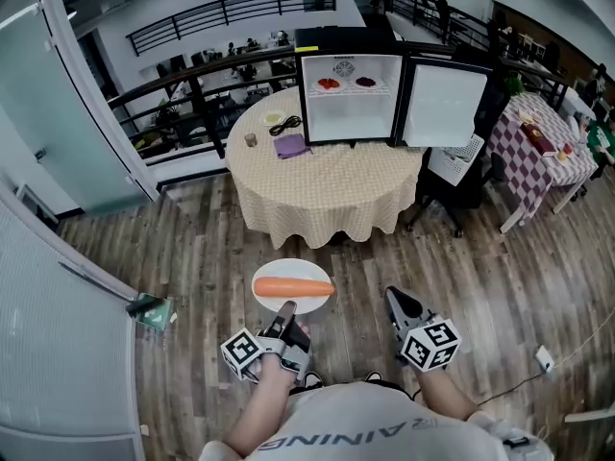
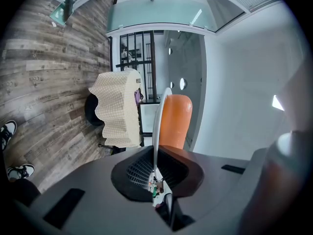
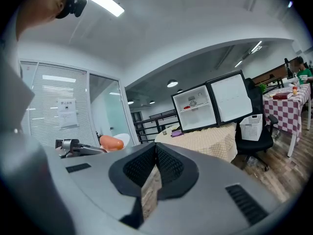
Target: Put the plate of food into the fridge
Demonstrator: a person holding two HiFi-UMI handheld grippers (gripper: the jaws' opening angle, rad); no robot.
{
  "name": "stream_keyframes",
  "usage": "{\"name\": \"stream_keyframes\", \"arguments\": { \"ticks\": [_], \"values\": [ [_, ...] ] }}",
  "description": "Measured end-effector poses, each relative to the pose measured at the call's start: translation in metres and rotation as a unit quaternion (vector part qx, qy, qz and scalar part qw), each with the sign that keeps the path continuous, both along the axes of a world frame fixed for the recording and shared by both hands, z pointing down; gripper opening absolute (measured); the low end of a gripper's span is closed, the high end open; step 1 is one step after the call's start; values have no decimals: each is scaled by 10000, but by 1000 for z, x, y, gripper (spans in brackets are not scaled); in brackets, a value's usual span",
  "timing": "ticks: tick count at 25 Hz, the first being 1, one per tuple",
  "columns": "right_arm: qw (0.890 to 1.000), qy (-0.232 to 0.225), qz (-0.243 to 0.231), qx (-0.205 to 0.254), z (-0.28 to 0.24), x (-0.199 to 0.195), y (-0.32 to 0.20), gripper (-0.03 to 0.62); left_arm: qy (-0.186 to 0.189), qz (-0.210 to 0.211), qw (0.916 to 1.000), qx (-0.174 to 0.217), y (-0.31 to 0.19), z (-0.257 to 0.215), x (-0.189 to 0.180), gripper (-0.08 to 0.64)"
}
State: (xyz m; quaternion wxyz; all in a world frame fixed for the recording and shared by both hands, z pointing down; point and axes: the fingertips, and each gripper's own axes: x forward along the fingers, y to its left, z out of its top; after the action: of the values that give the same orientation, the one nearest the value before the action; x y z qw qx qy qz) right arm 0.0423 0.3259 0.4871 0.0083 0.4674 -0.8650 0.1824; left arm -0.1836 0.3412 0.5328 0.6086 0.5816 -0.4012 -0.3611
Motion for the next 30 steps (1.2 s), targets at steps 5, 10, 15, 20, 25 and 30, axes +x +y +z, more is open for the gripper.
{"name": "stream_keyframes", "arguments": {
  "ticks": [5,10,15,20,25,30],
  "values": [
    [9999,56,-83,-82,7,-32,0,23,72,24,10000,28,0,4,-24,25],
    [9994,174,-84,-287,25,-51,1,23,-107,-21,9999,-38,0,17,-54,25],
    [9987,209,-87,-459,34,-59,-6,23,-35,-153,9998,-98,-11,25,-70,25],
    [9987,144,-166,-461,38,-50,-42,23,-109,-174,9997,-93,-43,27,-59,25],
    [9987,37,-214,-456,41,-26,-95,23,-123,-188,9997,-50,-90,20,-37,25],
    [9989,-49,-234,-411,39,8,-157,23,6,-292,9996,3,-147,15,-4,25]
  ]
}}
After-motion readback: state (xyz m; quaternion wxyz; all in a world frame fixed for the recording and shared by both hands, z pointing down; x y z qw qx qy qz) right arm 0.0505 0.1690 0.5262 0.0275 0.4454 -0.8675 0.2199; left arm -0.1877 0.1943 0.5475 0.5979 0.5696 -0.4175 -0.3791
